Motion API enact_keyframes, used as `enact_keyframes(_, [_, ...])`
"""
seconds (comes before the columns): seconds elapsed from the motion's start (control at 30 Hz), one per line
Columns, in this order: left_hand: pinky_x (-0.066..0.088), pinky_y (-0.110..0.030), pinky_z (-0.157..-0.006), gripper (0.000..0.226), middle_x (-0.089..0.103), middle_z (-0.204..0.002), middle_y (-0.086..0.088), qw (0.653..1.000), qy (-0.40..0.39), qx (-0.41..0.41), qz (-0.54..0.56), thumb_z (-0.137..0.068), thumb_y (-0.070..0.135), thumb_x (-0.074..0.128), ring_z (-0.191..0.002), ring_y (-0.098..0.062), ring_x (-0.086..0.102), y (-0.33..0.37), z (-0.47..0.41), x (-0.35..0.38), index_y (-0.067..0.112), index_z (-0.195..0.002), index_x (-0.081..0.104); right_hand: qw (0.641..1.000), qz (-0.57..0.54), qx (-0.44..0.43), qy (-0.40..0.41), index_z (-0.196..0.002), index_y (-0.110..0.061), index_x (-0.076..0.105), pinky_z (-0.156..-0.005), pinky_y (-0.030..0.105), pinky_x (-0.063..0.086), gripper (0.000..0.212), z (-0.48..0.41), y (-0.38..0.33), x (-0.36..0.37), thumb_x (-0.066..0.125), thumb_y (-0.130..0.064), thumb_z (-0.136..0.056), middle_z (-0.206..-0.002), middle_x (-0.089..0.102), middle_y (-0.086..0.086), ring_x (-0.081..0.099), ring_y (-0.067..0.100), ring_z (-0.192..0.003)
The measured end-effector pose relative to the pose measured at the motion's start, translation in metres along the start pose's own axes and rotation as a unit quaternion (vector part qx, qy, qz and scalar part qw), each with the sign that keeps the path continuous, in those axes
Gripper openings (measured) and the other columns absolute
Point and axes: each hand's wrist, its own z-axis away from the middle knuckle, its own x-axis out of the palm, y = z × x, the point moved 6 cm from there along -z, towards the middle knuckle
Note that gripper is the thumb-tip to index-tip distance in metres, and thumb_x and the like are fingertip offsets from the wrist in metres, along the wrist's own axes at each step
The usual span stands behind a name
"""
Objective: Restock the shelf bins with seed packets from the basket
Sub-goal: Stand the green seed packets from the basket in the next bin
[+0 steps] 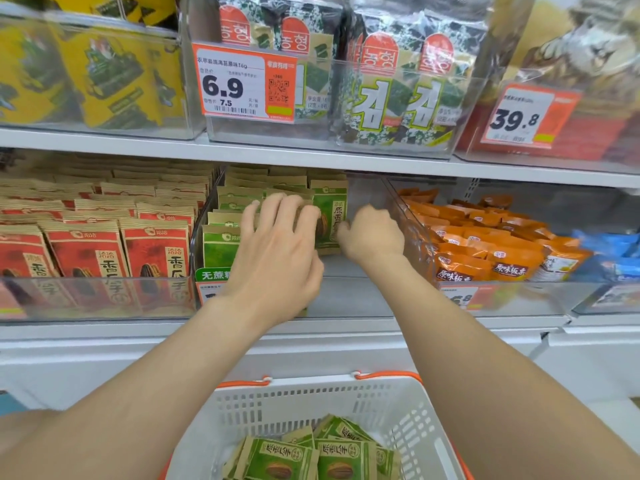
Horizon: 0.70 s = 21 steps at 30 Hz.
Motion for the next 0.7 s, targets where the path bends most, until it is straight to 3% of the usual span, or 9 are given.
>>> enact_keyframes(0.1, [0.039, -0.044, -0.073, 0.015, 0.053, -0.095, -0.005, 1.0, -0.015, 0.009, -0.004, -0.089, 0.028, 0.05, -0.09, -0.032, 0.05, 0.006, 0.014, -0.01, 0.017, -0.098, 0.048, 0.98, 0.015, -0.129, 0.152, -0.091, -0.007, 0.067, -0.067, 0.041, 0.044, 0.021, 0.027, -0.017, -0.023, 0.051, -0.021, -0.094, -0.093, 0.07, 0.017, 0.066, 0.041, -0.086])
enact_keyframes(0.2, [0.036, -0.037, -0.058, 0.018, 0.057, -0.076, -0.002, 0.989, -0.142, -0.034, 0.019, -0.096, 0.036, 0.049, -0.072, -0.033, 0.058, 0.003, 0.035, -0.004, 0.02, -0.087, 0.046, 0.931, -0.015, -0.276, 0.239, -0.066, -0.012, 0.056, -0.049, 0.032, 0.029, 0.018, 0.065, -0.027, -0.034, 0.051, -0.016, -0.083, -0.061, 0.058, 0.007, 0.055, 0.037, -0.052])
enact_keyframes(0.3, [0.045, -0.037, -0.065, 0.024, 0.063, -0.096, -0.008, 0.957, -0.288, -0.026, -0.034, -0.101, 0.041, 0.047, -0.084, -0.035, 0.062, 0.001, 0.058, 0.016, 0.019, -0.093, 0.051, 0.866, -0.04, -0.435, 0.245, -0.062, -0.012, 0.054, -0.04, 0.03, 0.032, 0.019, 0.11, -0.034, -0.024, 0.048, -0.017, -0.08, -0.055, 0.053, 0.004, 0.051, 0.033, -0.046])
enact_keyframes(0.37, [0.05, -0.039, -0.074, 0.026, 0.064, -0.116, -0.009, 0.903, -0.422, -0.002, -0.086, -0.104, 0.042, 0.046, -0.103, -0.034, 0.065, -0.004, 0.076, 0.037, 0.019, -0.11, 0.056, 0.844, -0.035, -0.496, 0.202, -0.063, -0.013, 0.054, -0.043, 0.029, 0.028, 0.017, 0.136, -0.033, 0.0, 0.048, -0.017, -0.079, -0.056, 0.053, 0.005, 0.051, 0.032, -0.046])
enact_keyframes(0.47, [0.055, -0.04, -0.081, 0.032, 0.064, -0.119, -0.005, 0.825, -0.554, 0.004, -0.117, -0.103, 0.032, 0.049, -0.104, -0.028, 0.066, -0.01, 0.105, 0.059, 0.017, -0.129, 0.061, 0.841, -0.01, -0.536, 0.073, -0.06, -0.015, 0.05, -0.043, 0.026, 0.027, 0.017, 0.172, -0.022, 0.061, 0.048, -0.017, -0.077, -0.051, 0.051, 0.003, 0.046, 0.029, -0.039])
enact_keyframes(0.53, [0.052, -0.038, -0.077, 0.032, 0.064, -0.12, -0.005, 0.818, -0.566, 0.004, -0.1, -0.104, 0.03, 0.05, -0.102, -0.027, 0.066, -0.007, 0.113, 0.068, 0.018, -0.132, 0.062, 0.838, 0.07, -0.538, -0.065, -0.062, -0.017, 0.052, -0.046, 0.027, 0.029, 0.016, 0.193, -0.014, 0.11, 0.056, -0.015, -0.078, -0.053, 0.052, 0.003, 0.05, 0.027, -0.041])
enact_keyframes(0.6, [0.05, -0.038, -0.075, 0.035, 0.063, -0.125, -0.006, 0.831, -0.552, 0.014, -0.075, -0.105, 0.03, 0.05, -0.104, -0.029, 0.066, -0.001, 0.113, 0.074, 0.018, -0.136, 0.06, 0.822, 0.173, -0.488, -0.237, -0.076, -0.018, 0.054, -0.057, 0.033, 0.038, 0.015, 0.211, 0.0, 0.154, 0.054, -0.017, -0.091, -0.069, 0.06, 0.007, 0.053, 0.029, -0.058])
enact_keyframes(0.7, [0.054, -0.039, -0.082, 0.038, 0.062, -0.134, -0.009, 0.842, -0.538, 0.024, -0.038, -0.106, 0.029, 0.048, -0.112, -0.032, 0.066, 0.003, 0.111, 0.079, 0.018, -0.141, 0.058, 0.846, 0.146, -0.364, -0.361, -0.098, -0.016, 0.066, -0.074, 0.039, 0.053, 0.018, 0.226, 0.016, 0.2, 0.049, -0.018, -0.097, -0.097, 0.07, 0.009, 0.061, 0.032, -0.085])
